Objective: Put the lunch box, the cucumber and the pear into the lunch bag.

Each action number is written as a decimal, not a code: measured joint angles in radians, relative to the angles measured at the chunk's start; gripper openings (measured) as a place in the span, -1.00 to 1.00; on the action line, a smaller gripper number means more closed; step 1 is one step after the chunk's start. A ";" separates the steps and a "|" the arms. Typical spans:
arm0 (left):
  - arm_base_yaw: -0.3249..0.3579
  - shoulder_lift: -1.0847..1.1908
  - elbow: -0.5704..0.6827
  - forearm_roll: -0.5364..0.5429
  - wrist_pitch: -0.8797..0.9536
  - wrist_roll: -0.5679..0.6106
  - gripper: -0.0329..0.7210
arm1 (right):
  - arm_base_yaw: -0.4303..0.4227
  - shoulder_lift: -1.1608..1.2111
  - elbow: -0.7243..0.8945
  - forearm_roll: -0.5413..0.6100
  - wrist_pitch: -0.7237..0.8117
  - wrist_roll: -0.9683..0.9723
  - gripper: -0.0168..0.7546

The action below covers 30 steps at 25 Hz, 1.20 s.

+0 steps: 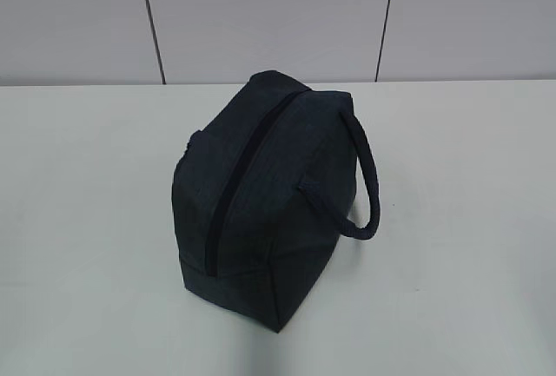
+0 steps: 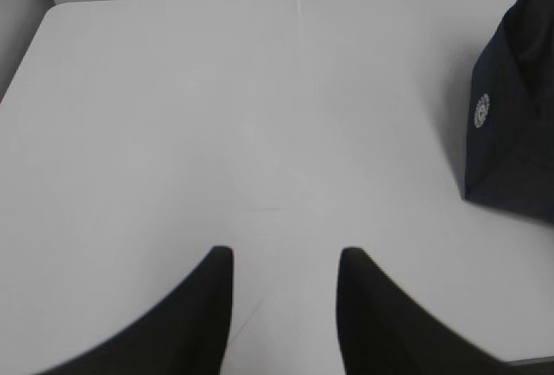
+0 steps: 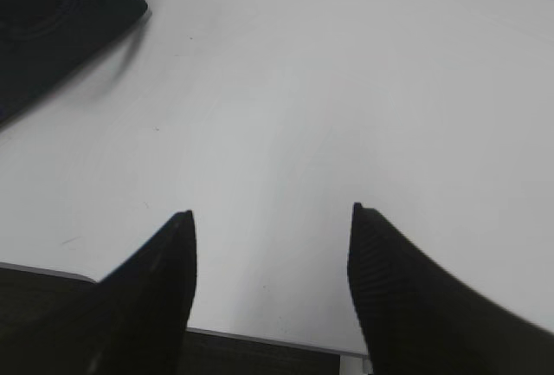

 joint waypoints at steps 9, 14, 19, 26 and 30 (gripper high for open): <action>0.000 0.000 0.000 0.000 0.000 0.000 -0.27 | 0.000 0.000 0.000 0.000 0.000 0.000 0.19; 0.000 0.000 0.000 0.000 0.000 0.000 -0.27 | 0.000 0.000 0.000 0.000 0.000 0.000 0.19; 0.000 0.000 0.000 0.000 0.000 0.000 -0.27 | 0.000 0.000 0.000 0.000 0.000 0.000 0.19; 0.000 0.000 0.000 0.000 0.000 0.000 -0.27 | 0.000 0.000 0.000 0.000 0.000 0.000 0.19; 0.000 0.000 0.000 0.000 0.000 0.000 -0.27 | 0.000 0.000 0.000 0.000 0.000 0.000 0.19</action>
